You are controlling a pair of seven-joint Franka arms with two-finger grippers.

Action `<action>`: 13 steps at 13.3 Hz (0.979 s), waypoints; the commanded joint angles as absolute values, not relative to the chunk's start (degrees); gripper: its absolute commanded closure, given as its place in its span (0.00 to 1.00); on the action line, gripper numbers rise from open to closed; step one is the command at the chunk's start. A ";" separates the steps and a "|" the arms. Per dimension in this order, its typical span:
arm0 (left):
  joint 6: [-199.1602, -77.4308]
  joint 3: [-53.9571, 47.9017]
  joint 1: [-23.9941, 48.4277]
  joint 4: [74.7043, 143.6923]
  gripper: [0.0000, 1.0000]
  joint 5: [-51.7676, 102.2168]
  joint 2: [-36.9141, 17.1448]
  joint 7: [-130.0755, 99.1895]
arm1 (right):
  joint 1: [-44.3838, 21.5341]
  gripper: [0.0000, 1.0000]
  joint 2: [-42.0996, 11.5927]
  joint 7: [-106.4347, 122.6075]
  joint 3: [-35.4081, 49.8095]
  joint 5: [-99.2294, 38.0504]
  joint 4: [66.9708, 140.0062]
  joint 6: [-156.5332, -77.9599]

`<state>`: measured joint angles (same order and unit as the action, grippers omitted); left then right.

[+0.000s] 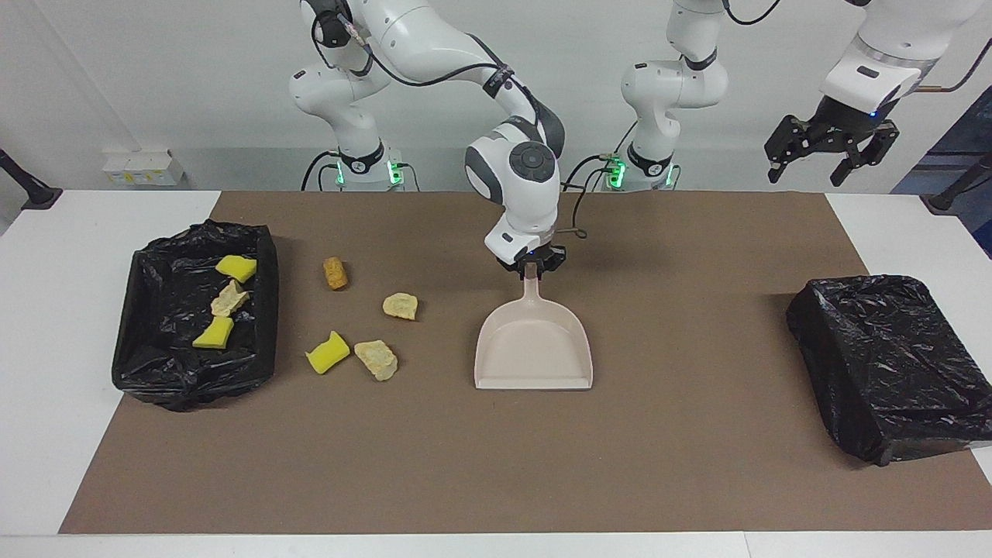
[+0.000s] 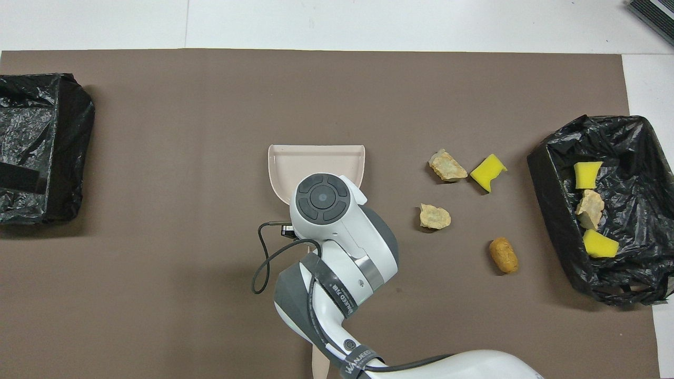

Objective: Sweep and dump trash in bin
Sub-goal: 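Carry the empty dustpan back and set it on the mat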

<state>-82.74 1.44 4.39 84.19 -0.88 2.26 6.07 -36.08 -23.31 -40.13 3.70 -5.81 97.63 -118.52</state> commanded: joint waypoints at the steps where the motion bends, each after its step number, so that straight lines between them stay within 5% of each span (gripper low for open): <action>1: -82.18 1.76 4.92 84.99 0.00 -2.02 3.25 6.06 | -36.03 0.00 -21.81 -43.31 3.78 -6.94 97.56 -115.51; 9: -82.18 1.76 4.92 84.99 0.00 -1.93 3.25 6.06 | -43.58 0.00 -6.26 -49.66 3.78 -10.61 115.46 -113.81; 13: -82.18 1.76 4.92 84.99 0.00 -1.93 3.25 6.06 | -50.34 0.00 2.52 -52.81 3.78 -16.70 130.12 -121.78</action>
